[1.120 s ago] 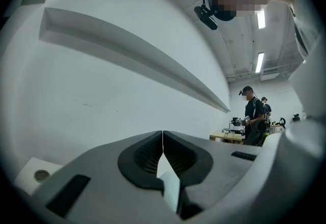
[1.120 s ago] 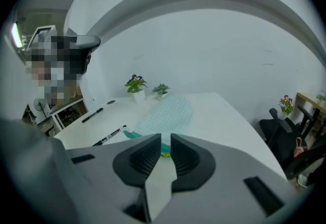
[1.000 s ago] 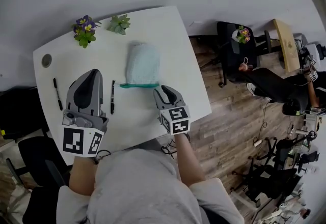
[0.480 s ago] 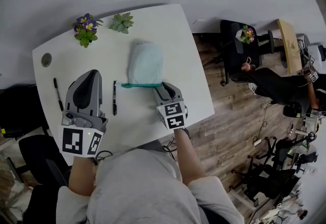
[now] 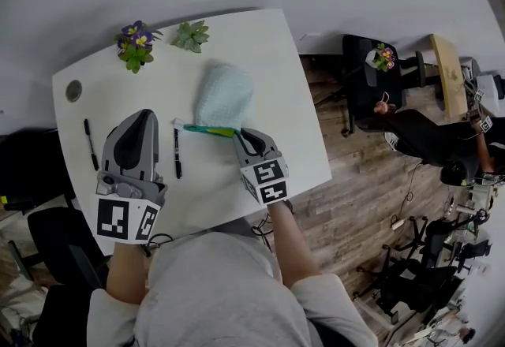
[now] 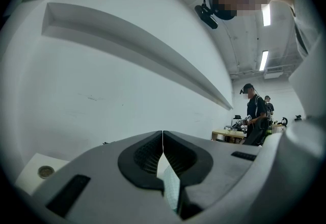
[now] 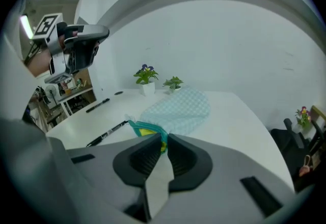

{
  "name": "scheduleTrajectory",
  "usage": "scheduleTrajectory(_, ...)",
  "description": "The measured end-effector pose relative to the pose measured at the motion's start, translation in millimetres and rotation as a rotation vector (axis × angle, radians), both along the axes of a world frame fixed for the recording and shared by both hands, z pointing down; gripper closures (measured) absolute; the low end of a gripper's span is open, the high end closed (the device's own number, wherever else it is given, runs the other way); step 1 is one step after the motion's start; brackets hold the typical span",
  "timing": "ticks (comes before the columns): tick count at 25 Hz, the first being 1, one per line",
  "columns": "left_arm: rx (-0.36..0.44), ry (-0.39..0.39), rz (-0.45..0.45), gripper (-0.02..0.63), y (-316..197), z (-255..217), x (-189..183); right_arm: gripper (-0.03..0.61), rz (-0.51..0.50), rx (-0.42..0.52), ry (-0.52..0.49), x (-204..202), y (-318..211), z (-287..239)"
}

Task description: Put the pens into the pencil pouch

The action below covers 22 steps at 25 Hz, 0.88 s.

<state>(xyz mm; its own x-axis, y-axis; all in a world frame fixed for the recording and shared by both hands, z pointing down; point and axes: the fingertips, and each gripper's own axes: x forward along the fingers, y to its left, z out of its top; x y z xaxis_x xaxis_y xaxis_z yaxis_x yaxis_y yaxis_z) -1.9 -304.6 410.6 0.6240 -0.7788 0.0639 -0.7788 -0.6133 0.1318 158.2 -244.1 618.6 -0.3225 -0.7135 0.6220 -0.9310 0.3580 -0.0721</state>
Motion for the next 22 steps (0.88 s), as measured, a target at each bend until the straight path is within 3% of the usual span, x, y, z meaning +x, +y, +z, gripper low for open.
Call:
scheduleTrajectory(12,0.076,-0.048,-0.032,0.589,24.0,-15.7,-4.6,0.525,0.017,0.170,-0.189,-8.7,-6.2,-81.9)
scheduleTrajectory(22,0.148,-0.056,-0.112,0.589,62.6,-40.8,-18.1,0.525,0.000,0.282,-0.371,-18.5,14.0,-154.8)
